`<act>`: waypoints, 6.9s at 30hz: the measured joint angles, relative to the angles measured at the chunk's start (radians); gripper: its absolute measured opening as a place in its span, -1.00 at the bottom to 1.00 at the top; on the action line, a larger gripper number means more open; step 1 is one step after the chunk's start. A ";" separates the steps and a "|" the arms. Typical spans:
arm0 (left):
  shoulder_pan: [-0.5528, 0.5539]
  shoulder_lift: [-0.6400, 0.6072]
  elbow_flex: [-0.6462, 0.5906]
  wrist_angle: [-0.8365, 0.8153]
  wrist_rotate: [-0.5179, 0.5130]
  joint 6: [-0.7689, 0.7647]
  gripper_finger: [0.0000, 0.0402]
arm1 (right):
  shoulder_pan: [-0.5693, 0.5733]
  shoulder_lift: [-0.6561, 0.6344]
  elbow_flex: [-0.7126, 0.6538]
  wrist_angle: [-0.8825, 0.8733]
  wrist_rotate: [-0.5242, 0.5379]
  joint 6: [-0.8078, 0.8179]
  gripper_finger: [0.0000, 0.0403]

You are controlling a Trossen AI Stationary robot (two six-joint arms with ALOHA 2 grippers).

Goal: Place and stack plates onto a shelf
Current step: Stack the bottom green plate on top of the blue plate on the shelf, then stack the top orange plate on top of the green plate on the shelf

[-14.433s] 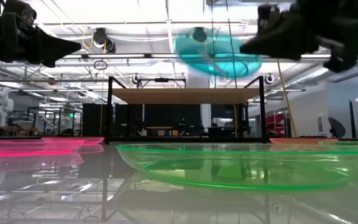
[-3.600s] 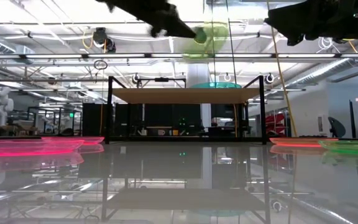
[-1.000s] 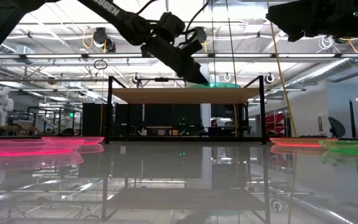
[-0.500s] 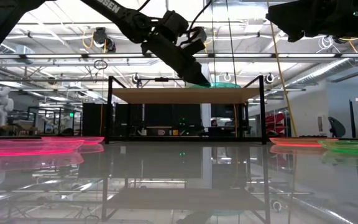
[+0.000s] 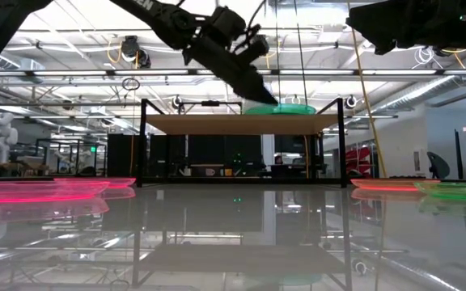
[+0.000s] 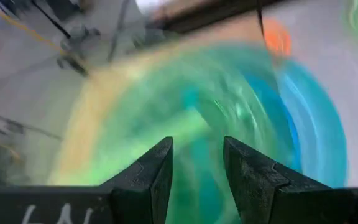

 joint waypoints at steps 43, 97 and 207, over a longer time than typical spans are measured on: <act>0.031 -0.057 -0.002 0.054 -0.008 -0.063 -0.27 | 0.000 0.000 0.000 -0.003 0.001 -0.001 -0.32; -0.207 -0.843 -1.054 0.879 0.112 -0.478 -0.27 | -0.177 0.371 0.190 -1.187 0.333 0.700 -0.32; -0.227 -0.842 -1.053 0.864 0.043 -0.626 -0.27 | -0.322 0.707 0.613 -0.493 0.114 0.005 -0.98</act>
